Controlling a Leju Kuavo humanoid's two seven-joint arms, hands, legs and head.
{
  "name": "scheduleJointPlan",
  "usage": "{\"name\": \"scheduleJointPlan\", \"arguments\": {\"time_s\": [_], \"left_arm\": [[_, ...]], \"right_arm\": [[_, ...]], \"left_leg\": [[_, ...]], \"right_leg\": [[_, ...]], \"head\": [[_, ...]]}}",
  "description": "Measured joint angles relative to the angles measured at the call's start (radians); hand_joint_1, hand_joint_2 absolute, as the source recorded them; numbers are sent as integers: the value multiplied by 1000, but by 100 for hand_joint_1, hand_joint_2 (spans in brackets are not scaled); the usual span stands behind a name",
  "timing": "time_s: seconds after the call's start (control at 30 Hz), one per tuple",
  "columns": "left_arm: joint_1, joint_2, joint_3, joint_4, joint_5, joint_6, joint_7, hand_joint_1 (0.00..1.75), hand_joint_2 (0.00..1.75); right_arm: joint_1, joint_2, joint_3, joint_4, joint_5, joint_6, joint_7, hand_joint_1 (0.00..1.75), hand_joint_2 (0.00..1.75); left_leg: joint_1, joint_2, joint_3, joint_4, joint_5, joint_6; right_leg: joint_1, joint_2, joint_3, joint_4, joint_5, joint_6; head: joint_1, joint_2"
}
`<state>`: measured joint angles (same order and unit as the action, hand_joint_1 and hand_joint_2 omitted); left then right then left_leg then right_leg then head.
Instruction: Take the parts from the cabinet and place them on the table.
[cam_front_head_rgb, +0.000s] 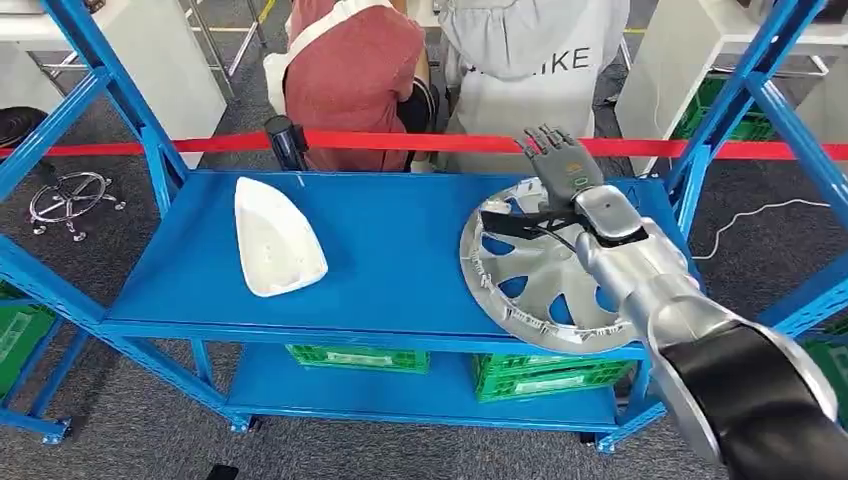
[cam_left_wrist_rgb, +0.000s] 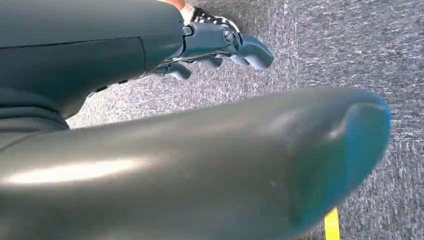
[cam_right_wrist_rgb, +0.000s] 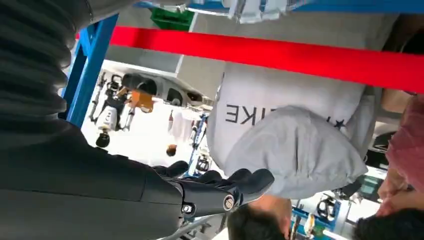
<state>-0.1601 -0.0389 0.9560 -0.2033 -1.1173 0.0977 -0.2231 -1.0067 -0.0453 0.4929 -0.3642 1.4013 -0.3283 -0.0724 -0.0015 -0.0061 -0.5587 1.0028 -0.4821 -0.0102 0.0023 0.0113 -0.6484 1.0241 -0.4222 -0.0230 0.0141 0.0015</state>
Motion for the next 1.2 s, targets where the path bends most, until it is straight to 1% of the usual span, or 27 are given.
{"name": "scheduleJointPlan", "arguments": {"time_s": [0.03, 0.1, 0.17, 0.3, 0.37, 0.5, 0.6, 0.73, 0.83, 0.9, 0.97, 1.03, 1.07, 1.2], "left_arm": [[4, 0, 0, 0, 1, 0, -5, 0, 0], [8, 0, 1, 0, 4, -1, -9, 0, 0], [11, 0, 4, 0, 14, -1, -11, 0, 0], [15, 0, 6, 0, 20, -19, -10, 0, 0], [14, 0, 7, 0, 20, -26, -7, 0, 0], [17, 0, 7, 0, 31, -40, -4, 0, 0], [18, 0, 7, 0, 33, -40, -3, 0, 0], [23, 0, 7, 0, 35, -46, -6, 0, 0], [23, 0, 7, 0, 34, -56, -11, 0, 0], [23, -3, 7, 0, 30, -64, -11, 0, 0], [22, -6, 7, 0, 27, -68, -10, 0, 0], [21, -9, 7, 0, 23, -72, -6, 0, 0], [21, -10, 7, 0, 19, -74, -1, 0, 0], [17, -14, 7, 0, 18, -75, 11, 0, 0]], "right_arm": [[16, -11, -2, -9, -10, -21, -9, 0, 175], [55, -32, -13, -31, -22, -55, -18, 0, 175], [91, -46, -18, -56, -29, -68, -11, 0, 175], [132, -63, -26, -92, -28, -62, 24, 0, 175], [147, -70, -28, -111, -26, -62, 30, 0, 175], [195, -97, -42, -178, -22, -69, 24, 0, 175], [255, -119, -51, -278, -37, -63, 2, 0, 175], [361, -153, -76, -496, -73, -10, -24, 0, 175], [409, -179, -84, -631, -99, 50, -49, 0, 175], [421, -207, -88, -717, -121, 94, -69, 0, 175], [415, -233, -89, -770, -147, 129, -92, 0, 175], [393, -259, -88, -813, -193, 184, -132, 0, 175], [370, -270, -85, -831, -221, 215, -147, 0, 175], [261, -311, -57, -885, -304, 307, -164, 0, 175]], "left_leg": [[0, 0, 1, -1, 0, -5], [1, 0, 3, -2, -1, -6], [1, 0, 4, -2, -2, -7], [1, 1, 5, -2, -2, -7], [0, 1, 6, -2, -2, -7], [0, 0, 7, -2, -2, -7], [0, 0, 9, -2, -4, -4], [0, -1, 9, -2, -5, -4], [0, 0, 10, -2, -6, -4], [-1, 0, 10, -2, -6, -4], [-1, 0, 10, -2, -6, -3], [-2, 0, 9, -2, -6, -3], [-3, 0, 8, -2, -6, -3], [-3, 1, 11, -2, -6, -2]], "right_leg": [[0, 0, 1, 0, 0, -1], [0, 0, 4, 0, -2, -1], [0, 0, 4, 0, -2, -1], [-1, 1, 5, 0, -3, -1], [-1, 0, 6, -1, -3, -1], [-2, -2, 9, -1, -4, 1], [-3, -2, 10, -1, -4, 2], [-3, -3, 11, -1, -6, 4], [-3, -2, 11, -1, -6, 4], [-4, -2, 11, -1, -7, 4], [-4, -2, 12, -1, -7, 4], [-5, -2, 12, -1, -6, 4], [-6, -2, 12, -1, -6, 5], [-7, -2, 12, -1, -6, 5]], "head": [[0, 0], [0, 0], [0, 0], [0, 0], [0, 0], [0, 0], [0, 0], [0, 0], [0, 0], [0, 0], [0, 0], [0, 0], [0, 0], [0, 0]]}}
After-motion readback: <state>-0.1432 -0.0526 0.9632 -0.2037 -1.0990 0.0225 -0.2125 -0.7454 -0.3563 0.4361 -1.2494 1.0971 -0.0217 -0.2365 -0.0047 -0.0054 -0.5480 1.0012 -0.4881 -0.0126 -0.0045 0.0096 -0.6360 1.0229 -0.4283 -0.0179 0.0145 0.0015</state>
